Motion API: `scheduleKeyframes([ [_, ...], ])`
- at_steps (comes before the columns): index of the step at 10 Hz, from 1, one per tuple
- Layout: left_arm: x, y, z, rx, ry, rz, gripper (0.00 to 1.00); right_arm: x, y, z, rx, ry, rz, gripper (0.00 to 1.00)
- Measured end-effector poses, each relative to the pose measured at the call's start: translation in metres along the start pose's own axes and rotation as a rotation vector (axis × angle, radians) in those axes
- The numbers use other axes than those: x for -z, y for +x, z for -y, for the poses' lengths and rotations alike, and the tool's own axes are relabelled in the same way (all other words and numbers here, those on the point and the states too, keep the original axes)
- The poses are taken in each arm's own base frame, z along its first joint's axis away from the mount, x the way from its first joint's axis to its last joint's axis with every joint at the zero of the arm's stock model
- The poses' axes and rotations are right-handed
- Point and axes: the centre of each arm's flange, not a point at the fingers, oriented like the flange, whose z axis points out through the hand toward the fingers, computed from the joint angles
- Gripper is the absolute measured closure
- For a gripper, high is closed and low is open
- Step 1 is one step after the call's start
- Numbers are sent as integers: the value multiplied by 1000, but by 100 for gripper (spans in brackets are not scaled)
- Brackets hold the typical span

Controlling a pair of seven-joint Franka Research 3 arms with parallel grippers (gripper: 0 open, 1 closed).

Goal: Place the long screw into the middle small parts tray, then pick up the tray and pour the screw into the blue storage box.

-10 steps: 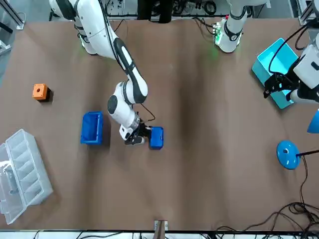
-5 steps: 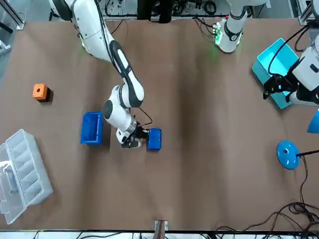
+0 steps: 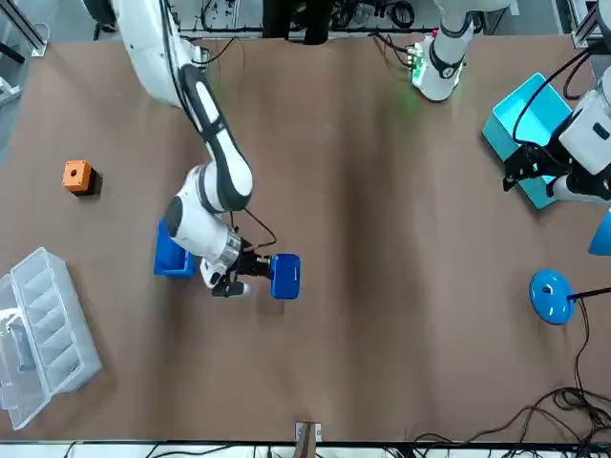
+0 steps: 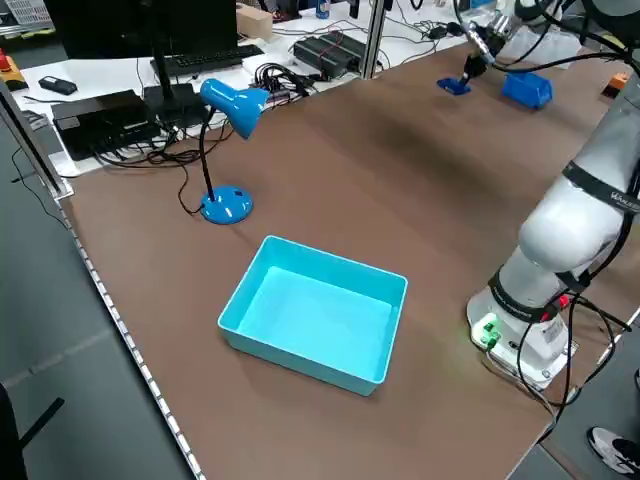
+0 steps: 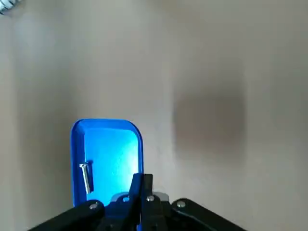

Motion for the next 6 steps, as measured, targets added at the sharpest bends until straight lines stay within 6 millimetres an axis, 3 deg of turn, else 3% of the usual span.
scheduleKeyframes([
  [3, 0, 1, 0, 0, 0, -1, 0, 43, 14, -5, 57, -48, 11, 98],
  [5, -1, 2, 1, 2, 0, 1, 0, 90, 30, -37, 66, -88, 70, 98],
  [6, -2, 2, 1, 1, 0, 2, 0, 114, 39, -65, 55, -99, 93, 98],
])
